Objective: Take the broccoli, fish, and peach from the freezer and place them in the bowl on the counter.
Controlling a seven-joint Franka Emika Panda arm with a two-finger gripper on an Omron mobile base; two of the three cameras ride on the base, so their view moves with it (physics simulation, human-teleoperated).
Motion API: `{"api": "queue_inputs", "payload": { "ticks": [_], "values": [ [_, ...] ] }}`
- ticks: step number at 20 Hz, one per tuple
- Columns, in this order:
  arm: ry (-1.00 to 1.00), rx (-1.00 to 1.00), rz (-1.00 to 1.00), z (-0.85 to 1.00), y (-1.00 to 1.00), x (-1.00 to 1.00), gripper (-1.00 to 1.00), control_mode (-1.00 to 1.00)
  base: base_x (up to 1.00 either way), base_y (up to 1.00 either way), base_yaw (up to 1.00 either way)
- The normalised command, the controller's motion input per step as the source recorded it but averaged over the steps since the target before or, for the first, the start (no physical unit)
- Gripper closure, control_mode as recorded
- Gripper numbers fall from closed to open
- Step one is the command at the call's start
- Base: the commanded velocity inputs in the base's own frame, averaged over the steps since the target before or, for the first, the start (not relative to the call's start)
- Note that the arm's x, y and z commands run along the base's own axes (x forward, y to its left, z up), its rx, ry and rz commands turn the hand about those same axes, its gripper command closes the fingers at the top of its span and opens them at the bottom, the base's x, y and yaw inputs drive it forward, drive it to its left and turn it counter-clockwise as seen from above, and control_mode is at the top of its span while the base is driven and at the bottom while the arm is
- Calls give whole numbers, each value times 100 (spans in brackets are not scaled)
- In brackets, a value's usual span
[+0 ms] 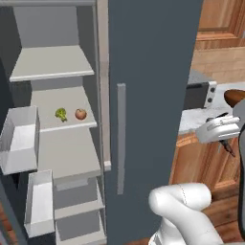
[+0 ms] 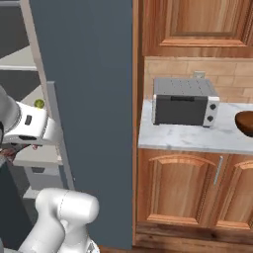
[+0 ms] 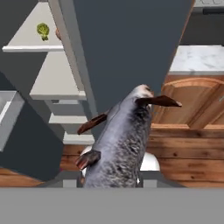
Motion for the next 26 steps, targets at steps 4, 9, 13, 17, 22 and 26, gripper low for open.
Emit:
{"api": "queue_inputs", "payload": {
  "ticks": [4, 9, 13, 17, 22, 26],
  "values": [
    [0, 0, 0, 0, 0, 0, 100, 100, 0, -100, -6],
    [0, 0, 0, 0, 0, 0, 100, 100, 11, -100, 0],
    [0, 0, 0, 0, 0, 0, 100, 100, 25, -100, 0],
    [0, 0, 0, 0, 0, 0, 100, 100, 42, -100, 0],
    [0, 0, 0, 0, 0, 0, 100, 100, 63, -84, 0],
    [0, 0, 0, 0, 0, 0, 100, 100, 67, -44, 3]
  ]
}}
